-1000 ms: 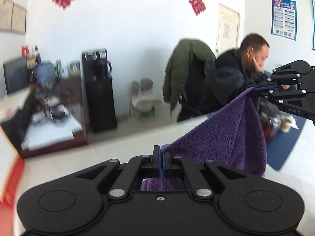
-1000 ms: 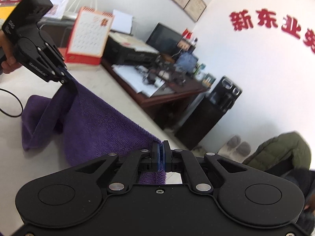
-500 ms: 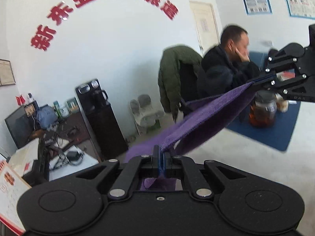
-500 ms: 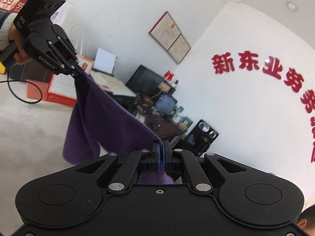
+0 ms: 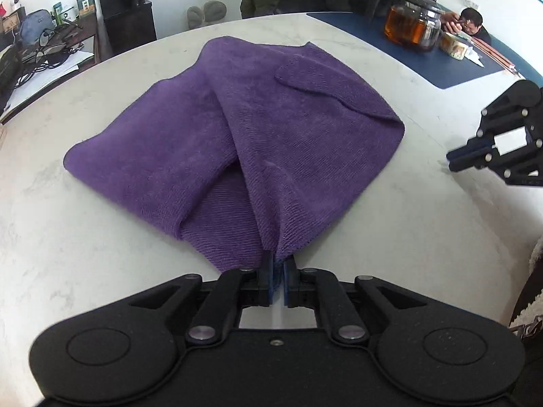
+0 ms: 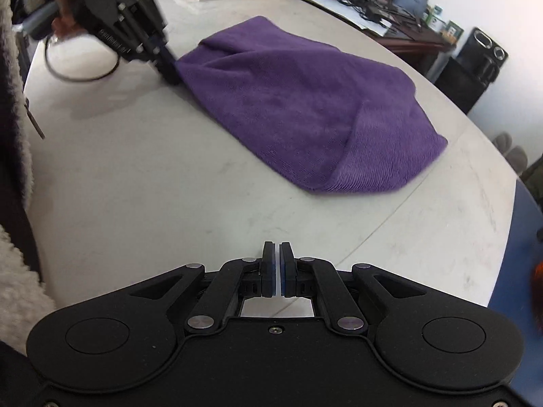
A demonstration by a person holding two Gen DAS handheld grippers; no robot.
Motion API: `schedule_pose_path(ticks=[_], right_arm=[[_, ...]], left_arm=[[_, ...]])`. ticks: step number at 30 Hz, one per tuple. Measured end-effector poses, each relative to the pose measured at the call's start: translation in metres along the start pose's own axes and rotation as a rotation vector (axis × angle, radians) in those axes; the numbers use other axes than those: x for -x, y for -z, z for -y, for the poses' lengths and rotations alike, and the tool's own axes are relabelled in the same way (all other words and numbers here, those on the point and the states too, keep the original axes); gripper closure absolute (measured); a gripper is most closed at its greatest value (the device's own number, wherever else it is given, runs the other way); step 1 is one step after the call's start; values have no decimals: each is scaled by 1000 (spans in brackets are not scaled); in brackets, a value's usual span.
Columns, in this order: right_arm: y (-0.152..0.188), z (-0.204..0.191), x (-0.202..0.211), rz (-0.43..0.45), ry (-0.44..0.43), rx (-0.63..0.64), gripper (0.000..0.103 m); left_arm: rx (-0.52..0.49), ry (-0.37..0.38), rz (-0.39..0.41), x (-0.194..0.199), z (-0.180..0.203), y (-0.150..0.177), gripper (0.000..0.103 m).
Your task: Fold towel
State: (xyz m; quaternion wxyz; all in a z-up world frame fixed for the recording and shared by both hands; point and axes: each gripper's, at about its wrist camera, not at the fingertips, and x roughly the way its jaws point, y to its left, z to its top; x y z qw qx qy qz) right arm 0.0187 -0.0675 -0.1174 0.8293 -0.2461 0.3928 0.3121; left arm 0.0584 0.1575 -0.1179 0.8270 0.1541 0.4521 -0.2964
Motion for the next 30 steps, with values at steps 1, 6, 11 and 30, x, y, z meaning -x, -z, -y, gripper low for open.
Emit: schedule_pose_path(ticks=[1,6,11,30], right_arm=[[-5,2,2,8,1,-17,99],[-27,27,20,75,-4,-129,90],[-37,40,27,121,-4,-176,83],[-96,139,-102,133,3,-208,57]], left_arm=[[-10,-5,2,3,1,-1,97],[1,22,46,26,7,-2,86],[64,49,113,51,9,-1,81],[436,-363,1,-32,-39,-81,62]])
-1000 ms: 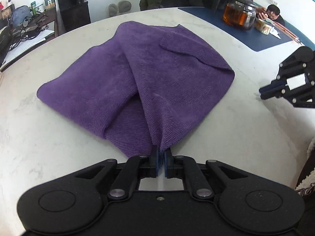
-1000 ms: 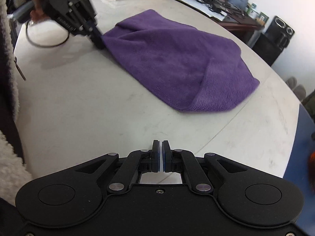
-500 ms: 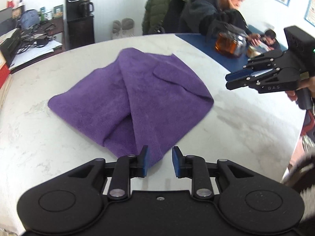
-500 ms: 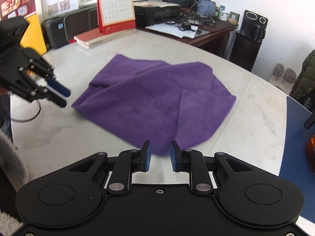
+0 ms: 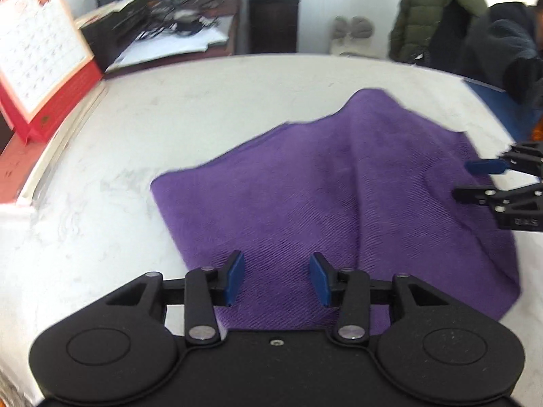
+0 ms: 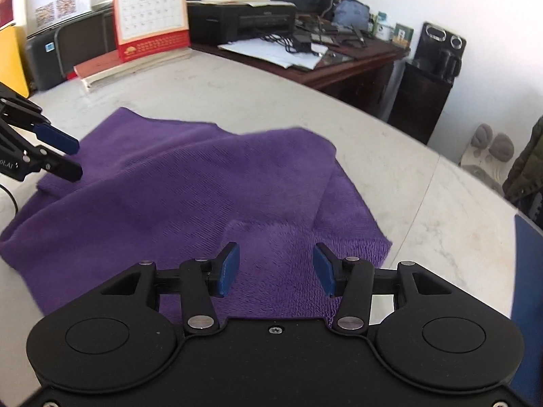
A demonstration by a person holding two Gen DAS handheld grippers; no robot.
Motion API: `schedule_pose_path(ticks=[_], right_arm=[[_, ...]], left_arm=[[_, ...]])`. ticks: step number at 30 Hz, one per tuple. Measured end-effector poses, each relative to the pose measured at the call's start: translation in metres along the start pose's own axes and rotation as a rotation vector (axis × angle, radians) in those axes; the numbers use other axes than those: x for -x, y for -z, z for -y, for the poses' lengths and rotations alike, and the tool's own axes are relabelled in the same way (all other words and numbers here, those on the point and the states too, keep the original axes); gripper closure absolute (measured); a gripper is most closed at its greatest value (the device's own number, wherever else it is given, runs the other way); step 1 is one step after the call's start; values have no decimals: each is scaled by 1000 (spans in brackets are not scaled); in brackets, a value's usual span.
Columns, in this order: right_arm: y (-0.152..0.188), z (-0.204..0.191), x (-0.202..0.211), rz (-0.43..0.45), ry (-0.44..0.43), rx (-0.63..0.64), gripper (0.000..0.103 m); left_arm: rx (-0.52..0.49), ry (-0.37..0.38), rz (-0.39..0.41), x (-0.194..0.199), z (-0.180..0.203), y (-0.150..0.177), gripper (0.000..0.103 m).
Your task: Fold towel
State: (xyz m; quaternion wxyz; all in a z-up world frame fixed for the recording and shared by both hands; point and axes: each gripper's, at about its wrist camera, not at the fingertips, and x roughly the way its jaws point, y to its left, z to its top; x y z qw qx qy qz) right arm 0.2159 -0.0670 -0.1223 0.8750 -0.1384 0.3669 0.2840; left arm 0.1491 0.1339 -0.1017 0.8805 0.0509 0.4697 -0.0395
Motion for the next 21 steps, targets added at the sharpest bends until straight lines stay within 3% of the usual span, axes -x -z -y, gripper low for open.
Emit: schedule_pose_path(ticks=[7,15,21], right_arm=[[35,4,31,-8,-12,-79,56],[89,-20,94,-78,-50,-136,56],[109,-49,123,-132,-7,-185,56]], left_arm=[[26,-85,24,8,-9,18,45],[-41,-180,40,18,-17,31,45],[-62,-173,36,26,-26,39,44]])
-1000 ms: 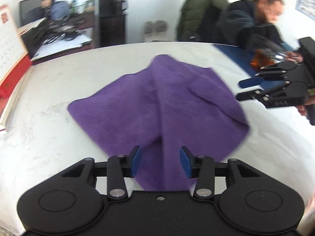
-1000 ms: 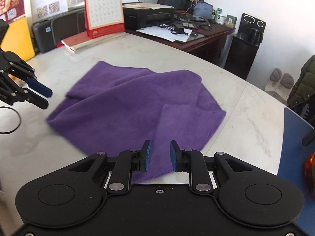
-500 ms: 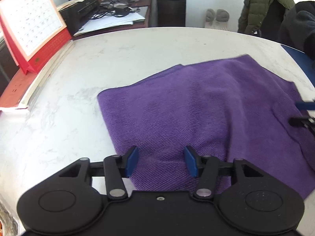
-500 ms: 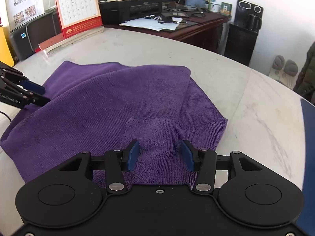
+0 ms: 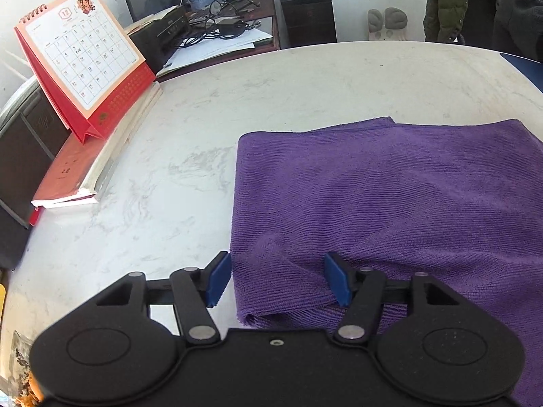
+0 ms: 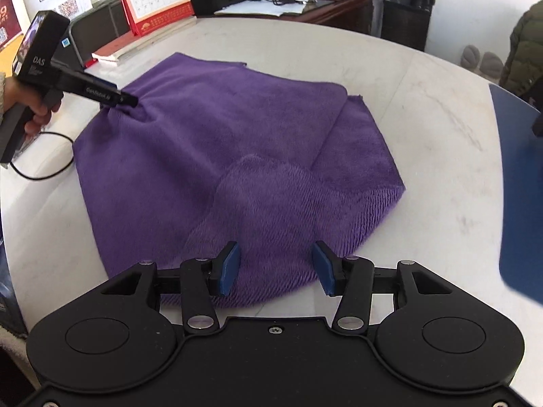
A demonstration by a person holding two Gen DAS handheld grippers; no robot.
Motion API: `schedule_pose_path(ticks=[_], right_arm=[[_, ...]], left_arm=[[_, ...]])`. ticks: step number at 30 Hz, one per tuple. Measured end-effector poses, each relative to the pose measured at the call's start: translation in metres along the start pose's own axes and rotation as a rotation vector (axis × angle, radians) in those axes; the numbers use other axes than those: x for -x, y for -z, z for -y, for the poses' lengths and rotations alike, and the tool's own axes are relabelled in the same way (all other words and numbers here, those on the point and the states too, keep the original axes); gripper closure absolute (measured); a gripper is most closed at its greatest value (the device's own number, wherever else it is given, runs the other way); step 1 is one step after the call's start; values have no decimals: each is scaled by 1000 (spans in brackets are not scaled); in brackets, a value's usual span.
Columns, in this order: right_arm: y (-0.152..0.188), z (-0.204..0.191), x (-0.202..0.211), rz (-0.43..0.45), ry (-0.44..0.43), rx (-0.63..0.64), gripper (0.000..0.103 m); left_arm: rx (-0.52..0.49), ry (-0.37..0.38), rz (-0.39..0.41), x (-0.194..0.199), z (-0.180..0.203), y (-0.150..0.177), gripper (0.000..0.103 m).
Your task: Fold towel
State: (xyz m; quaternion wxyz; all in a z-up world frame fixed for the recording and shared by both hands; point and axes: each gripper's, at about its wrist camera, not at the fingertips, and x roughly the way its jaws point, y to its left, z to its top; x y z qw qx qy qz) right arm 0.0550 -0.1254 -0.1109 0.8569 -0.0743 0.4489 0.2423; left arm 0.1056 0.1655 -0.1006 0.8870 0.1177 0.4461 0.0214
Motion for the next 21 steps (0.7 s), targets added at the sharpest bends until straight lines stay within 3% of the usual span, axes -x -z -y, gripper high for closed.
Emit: schedule_pose_path(ticks=[6,11,13,15,21], right_arm=[[6,-7,12,-27,44,-99,56],[-14,-32,35,66,63,18,56],[-27,-46,32,84,59,82,56],[-39,-53,25,95,64,118,56],[-68,-48,-6,43,111,112,56]], left_arm=[[-38,15,52,25,-4,5,46],[18,79,135,56,-7,1,47],[22,156,161,67,-2,-4,48],[-8,214,174,72,7,-8,48],[-124,248,230,78,31,-17,48]])
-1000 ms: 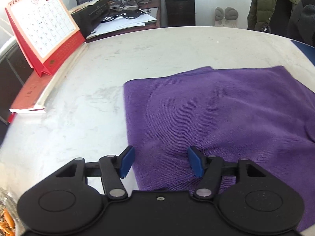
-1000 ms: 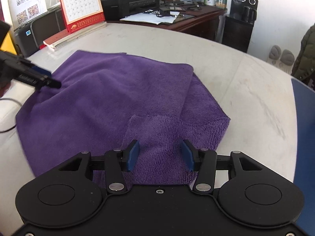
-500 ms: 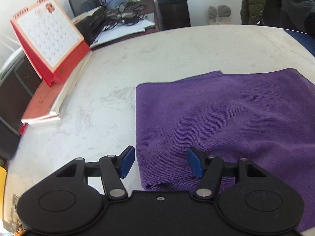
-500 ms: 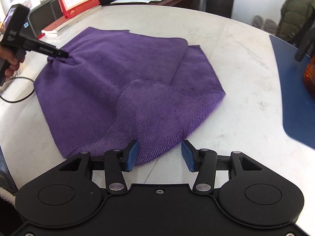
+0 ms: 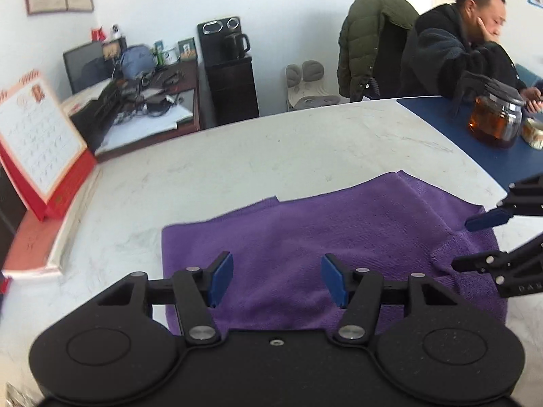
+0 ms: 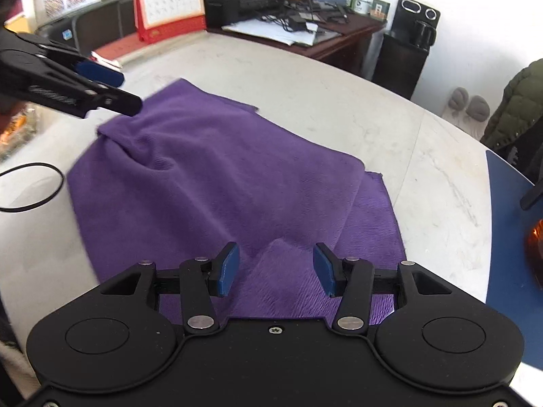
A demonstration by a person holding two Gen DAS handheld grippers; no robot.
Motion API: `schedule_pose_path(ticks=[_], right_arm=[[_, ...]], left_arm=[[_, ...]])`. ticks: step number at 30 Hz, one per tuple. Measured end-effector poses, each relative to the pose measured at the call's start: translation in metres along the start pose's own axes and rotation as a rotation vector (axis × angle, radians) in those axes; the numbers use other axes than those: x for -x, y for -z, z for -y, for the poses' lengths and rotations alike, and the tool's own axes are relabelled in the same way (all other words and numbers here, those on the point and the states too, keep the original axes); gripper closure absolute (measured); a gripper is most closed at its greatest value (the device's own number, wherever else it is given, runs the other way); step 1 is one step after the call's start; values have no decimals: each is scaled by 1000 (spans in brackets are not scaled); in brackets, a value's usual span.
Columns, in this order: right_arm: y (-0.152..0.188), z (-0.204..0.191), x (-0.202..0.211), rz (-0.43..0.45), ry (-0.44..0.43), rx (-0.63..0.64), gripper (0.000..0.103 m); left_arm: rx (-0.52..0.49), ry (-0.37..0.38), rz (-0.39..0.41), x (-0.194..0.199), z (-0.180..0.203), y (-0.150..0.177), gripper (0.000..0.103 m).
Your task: Fold towel
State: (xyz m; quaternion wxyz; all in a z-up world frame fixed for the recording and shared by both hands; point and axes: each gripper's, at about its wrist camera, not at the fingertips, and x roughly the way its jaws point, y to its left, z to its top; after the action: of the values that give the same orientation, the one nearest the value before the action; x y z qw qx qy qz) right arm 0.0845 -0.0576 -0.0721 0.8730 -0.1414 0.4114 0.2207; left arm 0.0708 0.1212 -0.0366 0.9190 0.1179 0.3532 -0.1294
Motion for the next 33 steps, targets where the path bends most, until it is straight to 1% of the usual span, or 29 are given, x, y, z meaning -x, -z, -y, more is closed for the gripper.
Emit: schedule_pose_path(ticks=[1,4,6,9,12,14,15,16,18,19,20,23,28,29,30,33], right_arm=[[-2,-1,-3,-8,5,-1,56],[-6,-1,-15,-28,13,-11,56],[-6,-3,-25,-53,36,-23,56],[-6,-6,-33,-70,47,-56,56],[-1,-12,-38,-95,54,-66,53],[1,-18,-41,-97,70,-51,46],[2,-20,-41,-93,83,-43,46],[2,-20,-41,-93,87,-44,46],[4,-18,-39,-97,94,-56,51],[6,-17,-37,-97,101,-56,64],[7,-16,-36,-97,109,-56,72],[13,-8,-28,-97,109,-83,85],[21,6,-7,-59,141,-129,85],[26,9,-2,-54,150,-141,92],[30,12,3,-54,160,-157,97],[44,21,15,-53,170,-215,97]], left_arm=[[4,12,3,-1,-1,-1,48],[66,128,-9,-10,-4,-2,48],[80,200,-47,-26,3,2,48],[75,261,-96,-48,19,8,48],[60,294,-138,-62,30,15,49],[43,304,-172,-72,37,21,49],[34,301,-180,-75,38,25,49],[23,302,-160,-74,39,27,49],[5,302,-150,-74,39,29,48],[-2,301,-147,-73,39,30,48],[-7,300,-145,-73,40,30,48],[-10,291,-142,-73,41,32,47],[-15,272,-138,-72,45,32,46],[-18,270,-140,-72,46,32,46],[-20,266,-143,-72,46,31,46],[-19,257,-146,-72,48,30,46]])
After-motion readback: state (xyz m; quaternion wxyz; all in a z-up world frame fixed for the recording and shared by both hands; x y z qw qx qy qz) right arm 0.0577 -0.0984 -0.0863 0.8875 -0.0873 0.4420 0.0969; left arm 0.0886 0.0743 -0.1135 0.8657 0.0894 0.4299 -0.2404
